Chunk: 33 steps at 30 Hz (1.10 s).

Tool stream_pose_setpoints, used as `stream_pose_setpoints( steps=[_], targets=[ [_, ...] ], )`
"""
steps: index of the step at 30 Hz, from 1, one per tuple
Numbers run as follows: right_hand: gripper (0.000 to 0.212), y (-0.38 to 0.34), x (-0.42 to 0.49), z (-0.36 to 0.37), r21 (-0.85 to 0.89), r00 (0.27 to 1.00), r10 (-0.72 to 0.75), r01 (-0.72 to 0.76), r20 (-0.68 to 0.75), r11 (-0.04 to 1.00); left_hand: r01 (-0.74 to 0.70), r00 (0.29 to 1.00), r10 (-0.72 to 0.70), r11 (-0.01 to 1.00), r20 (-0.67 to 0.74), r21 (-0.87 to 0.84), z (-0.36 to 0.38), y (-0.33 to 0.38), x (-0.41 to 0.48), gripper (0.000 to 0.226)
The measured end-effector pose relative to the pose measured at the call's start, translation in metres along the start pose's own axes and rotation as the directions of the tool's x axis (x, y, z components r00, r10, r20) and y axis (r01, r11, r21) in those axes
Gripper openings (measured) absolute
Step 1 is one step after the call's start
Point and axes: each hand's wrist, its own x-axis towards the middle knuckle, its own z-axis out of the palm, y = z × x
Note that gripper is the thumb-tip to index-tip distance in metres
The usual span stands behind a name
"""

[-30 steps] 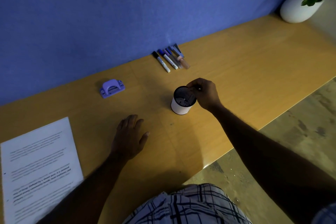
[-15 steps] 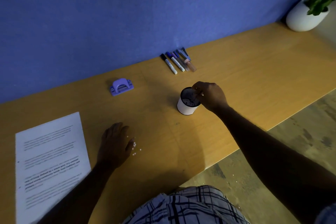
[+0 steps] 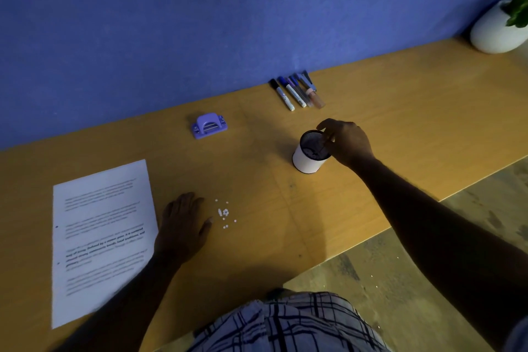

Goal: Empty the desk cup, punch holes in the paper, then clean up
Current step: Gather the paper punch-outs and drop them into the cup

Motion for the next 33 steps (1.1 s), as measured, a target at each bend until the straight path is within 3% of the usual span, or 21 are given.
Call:
stream_pose_setpoints(
  steps=[6,11,13,22,25,30,33],
  targets=[
    [0.029,-0.001,-0.003,0.001,0.044,1.0,-0.028,0.028,-0.008,0.999,-0.032,0.999,0.032,0.999,0.043,0.016,0.004,0.002,-0.003,0.087],
    [0.025,-0.033,-0.025,0.014,0.108,0.946,-0.302,0.315,-0.119,0.943,0.059,0.998,-0.059,0.998,0.019,0.0,0.012,0.008,-0.006,0.097],
    [0.02,-0.05,-0.041,0.029,0.167,0.932,-0.342,0.358,-0.116,0.919,0.107,0.994,-0.107,0.994,0.002,-0.024,0.015,0.01,-0.007,0.098],
    [0.015,-0.098,-0.101,0.117,0.362,0.93,-0.336,0.265,0.149,0.894,0.165,0.985,-0.169,0.981,-0.028,-0.097,0.033,0.008,-0.001,0.094],
    [0.034,-0.102,-0.108,0.14,0.271,0.936,-0.289,0.23,0.201,0.935,0.184,0.981,-0.188,0.979,-0.037,-0.09,0.035,0.009,0.003,0.094],
    [0.1,-0.107,-0.105,0.168,0.157,0.925,-0.252,0.214,0.285,0.964,0.227,0.967,-0.24,0.965,-0.088,-0.132,0.034,0.0,0.007,0.093],
    [0.109,-0.113,-0.097,0.177,0.109,0.933,-0.259,0.239,0.25,0.965,0.246,0.962,-0.257,0.962,-0.088,-0.119,0.031,-0.01,0.005,0.093]
  ],
)
